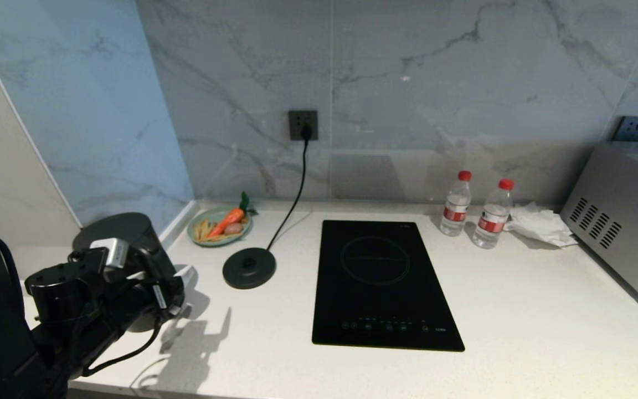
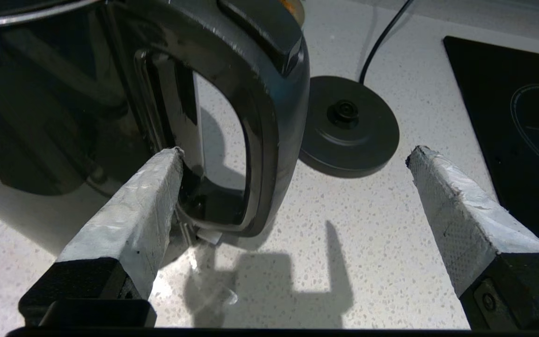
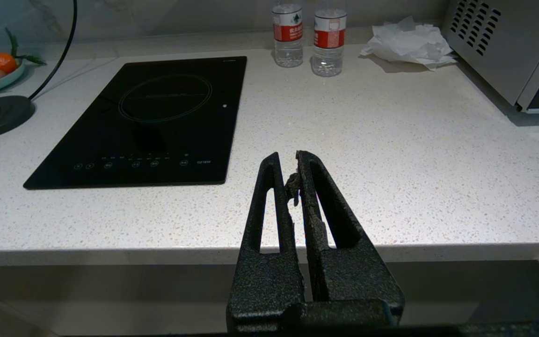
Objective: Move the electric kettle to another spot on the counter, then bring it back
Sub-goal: Grab the kettle
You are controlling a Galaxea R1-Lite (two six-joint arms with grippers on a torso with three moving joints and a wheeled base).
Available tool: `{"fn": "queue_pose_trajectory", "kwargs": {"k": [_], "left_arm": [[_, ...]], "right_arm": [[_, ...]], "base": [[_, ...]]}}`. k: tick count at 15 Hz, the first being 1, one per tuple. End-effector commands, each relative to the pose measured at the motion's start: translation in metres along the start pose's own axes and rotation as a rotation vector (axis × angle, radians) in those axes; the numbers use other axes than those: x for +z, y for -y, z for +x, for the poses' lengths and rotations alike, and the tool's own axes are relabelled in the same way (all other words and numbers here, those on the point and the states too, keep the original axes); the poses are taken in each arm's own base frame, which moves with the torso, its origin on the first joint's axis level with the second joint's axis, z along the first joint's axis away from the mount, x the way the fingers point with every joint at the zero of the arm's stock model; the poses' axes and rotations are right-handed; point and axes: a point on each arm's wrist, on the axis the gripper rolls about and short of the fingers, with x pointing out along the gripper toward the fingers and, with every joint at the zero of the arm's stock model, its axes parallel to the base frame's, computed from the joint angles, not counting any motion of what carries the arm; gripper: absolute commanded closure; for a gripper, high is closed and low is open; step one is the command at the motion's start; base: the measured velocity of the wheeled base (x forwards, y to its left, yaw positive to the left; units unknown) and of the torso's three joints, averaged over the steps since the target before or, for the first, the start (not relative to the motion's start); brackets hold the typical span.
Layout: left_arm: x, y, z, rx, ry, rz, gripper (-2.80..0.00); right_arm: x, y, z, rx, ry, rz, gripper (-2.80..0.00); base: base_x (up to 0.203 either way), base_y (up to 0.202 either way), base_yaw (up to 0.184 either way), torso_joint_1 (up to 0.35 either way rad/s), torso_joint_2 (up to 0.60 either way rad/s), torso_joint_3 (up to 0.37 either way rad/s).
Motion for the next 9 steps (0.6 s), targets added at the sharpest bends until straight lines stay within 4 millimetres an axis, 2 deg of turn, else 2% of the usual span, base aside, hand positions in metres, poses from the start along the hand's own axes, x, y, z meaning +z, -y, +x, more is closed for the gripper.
{"fn": "queue_pose_trajectory", "kwargs": {"k": [1, 6, 9], "left_arm": [[0.003, 0.002, 0.003, -0.016, 0.02, 0.0, -2.8], [0.005, 0.004, 0.002, -0.075, 0.019, -0.002, -2.8], [0.003, 0.003, 0.014, -0.08, 0.019, -0.002, -2.8]], "right_arm": [[0.0, 0.0, 0.0, 0.0, 0.001, 0.0, 0.0], [0.0, 0.0, 0.0, 0.0, 0.001, 0.0, 0.0], [0.0, 0.0, 0.0, 0.0, 0.001, 0.0, 0.0]], "base": [[0.0, 0.0, 0.0, 0.0, 0.0, 0.0], [0.0, 0.0, 0.0, 0.0, 0.0, 0.0], [0.0, 0.0, 0.0, 0.0, 0.0, 0.0]]}}
